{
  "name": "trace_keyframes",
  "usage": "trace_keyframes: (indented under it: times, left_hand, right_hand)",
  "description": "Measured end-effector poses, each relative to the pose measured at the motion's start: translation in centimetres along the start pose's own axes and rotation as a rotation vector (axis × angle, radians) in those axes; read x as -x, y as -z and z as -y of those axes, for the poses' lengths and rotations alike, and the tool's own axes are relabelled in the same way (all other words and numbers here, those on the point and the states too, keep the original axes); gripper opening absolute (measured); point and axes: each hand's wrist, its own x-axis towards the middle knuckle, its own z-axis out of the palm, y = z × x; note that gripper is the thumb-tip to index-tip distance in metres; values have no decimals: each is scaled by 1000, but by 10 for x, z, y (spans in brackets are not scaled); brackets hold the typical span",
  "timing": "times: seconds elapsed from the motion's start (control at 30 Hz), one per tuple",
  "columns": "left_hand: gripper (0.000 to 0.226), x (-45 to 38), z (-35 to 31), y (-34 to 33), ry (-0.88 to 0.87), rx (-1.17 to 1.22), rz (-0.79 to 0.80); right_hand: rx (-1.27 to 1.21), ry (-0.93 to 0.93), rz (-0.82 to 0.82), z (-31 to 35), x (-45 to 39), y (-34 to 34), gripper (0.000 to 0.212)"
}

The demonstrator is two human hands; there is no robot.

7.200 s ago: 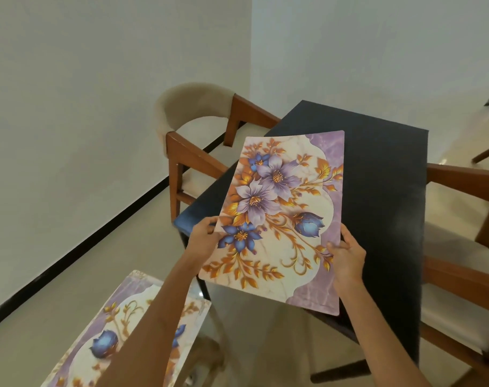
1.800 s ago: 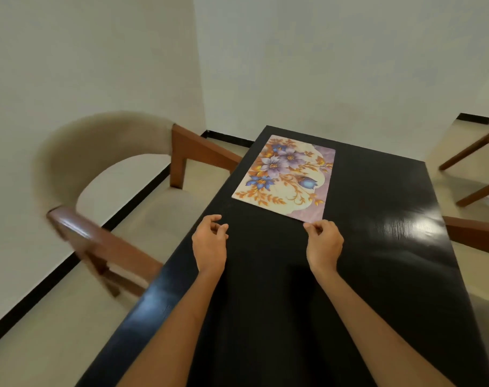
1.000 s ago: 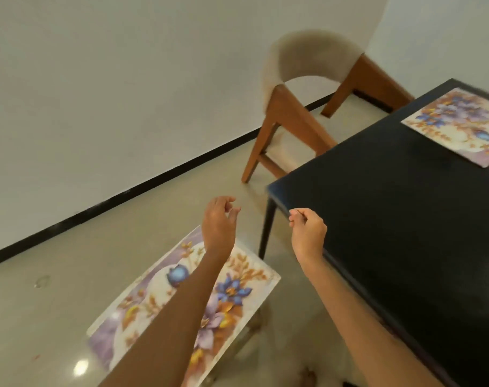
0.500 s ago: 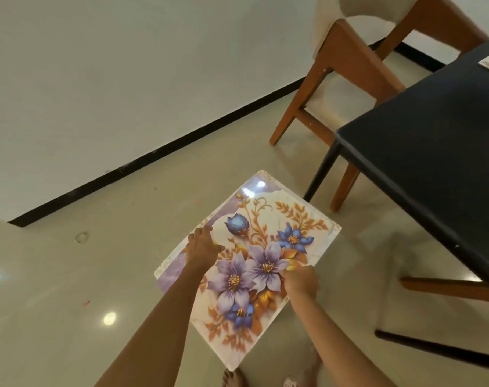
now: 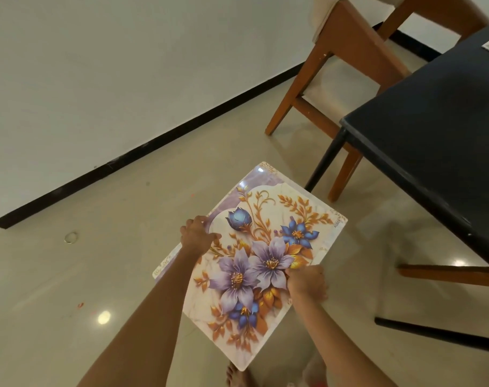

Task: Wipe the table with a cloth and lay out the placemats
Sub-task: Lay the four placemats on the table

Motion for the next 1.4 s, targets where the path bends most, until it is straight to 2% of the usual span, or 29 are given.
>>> trace_keyframes:
  times: [0.13,0.23,0.43,0.57,0.73,0.87,1.03,1.27,1.4]
  left_hand:
    - [65,-3,-7,6,57,25,-21]
    - [54,-7,-7,6,65,59,-52]
    - [27,-2,-27,18,-6,205,-132]
    - [33,2,-43,33,7,261,-142]
    - [24,8,-74,51,-27,384,-158]
    - [13,21,-119,58,-111,496,-176]
    - [14,32,-190,52,-230,545,-149]
    - [16,33,-298,7,-371,407,-75]
    - [18,30,-362,-17,-394,367,-25]
  right_hand:
    - [-33,44,78,-4,1,5,35]
    - [-100,69,85,-4,5,7,35]
    - [-259,86,-7,4,22,17,31]
    - [-528,161,-97,7,27,26,29]
    - [-736,236,-175,19,18,59,24]
    - [-855,292,-227,30,-1,95,16]
    - [-967,308,-285,45,-45,156,16]
    - [-1011,210,-371,54,-146,254,16]
    - [-1019,154,-405,57,-204,311,19]
